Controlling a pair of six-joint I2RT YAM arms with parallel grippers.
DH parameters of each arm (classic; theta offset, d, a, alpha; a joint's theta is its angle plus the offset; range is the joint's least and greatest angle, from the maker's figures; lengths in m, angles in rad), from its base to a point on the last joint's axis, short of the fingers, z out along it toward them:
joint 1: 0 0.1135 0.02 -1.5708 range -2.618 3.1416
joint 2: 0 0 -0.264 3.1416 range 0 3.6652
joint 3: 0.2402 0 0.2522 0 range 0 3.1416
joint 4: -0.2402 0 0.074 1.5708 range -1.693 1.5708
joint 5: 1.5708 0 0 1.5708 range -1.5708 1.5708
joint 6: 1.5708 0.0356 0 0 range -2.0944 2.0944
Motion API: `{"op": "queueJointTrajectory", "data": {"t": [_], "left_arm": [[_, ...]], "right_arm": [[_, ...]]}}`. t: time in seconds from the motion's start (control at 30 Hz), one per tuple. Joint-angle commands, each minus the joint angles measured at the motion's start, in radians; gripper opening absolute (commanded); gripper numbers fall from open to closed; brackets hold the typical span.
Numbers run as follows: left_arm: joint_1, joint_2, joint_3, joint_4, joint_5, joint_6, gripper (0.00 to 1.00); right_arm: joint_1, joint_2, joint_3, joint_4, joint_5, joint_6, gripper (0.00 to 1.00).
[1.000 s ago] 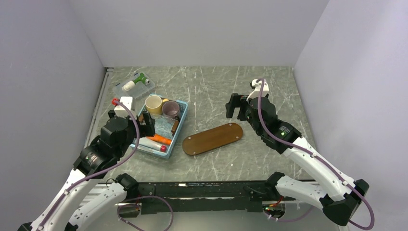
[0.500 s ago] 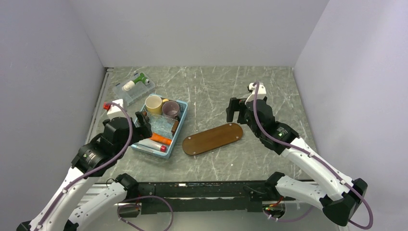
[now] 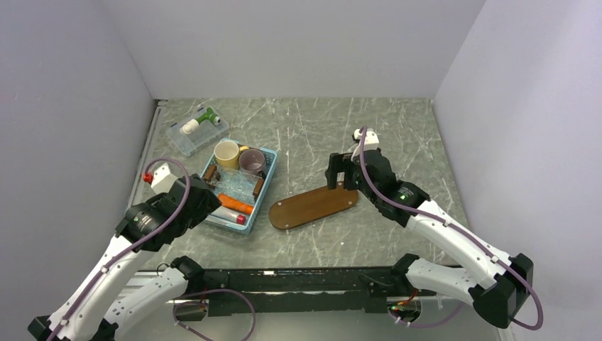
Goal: Prepare toiletry sets of a toothbrush and toothpaste on the tray
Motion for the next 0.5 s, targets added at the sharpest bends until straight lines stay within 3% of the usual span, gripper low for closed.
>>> {"op": "queueJointTrajectory", "data": {"t": [0.0, 0.3, 0.47], "left_arm": [[0.003, 0.013, -0.024, -0.034, 0.058, -0.104, 0.93], [0.021, 0.024, -0.112, 0.012, 0.130, -0.172, 0.78], [0.096, 0.030, -0.162, 0.096, 0.196, -0.140, 0.75]], "right_arm": [[0.001, 0.020, 0.005, 0.039, -0.051, 0.003, 1.00], [0.002, 0.001, -0.036, 0.067, -0.073, 0.017, 1.00], [0.002, 0.000, -0.049, 0.058, -0.082, 0.025, 1.00]]}}
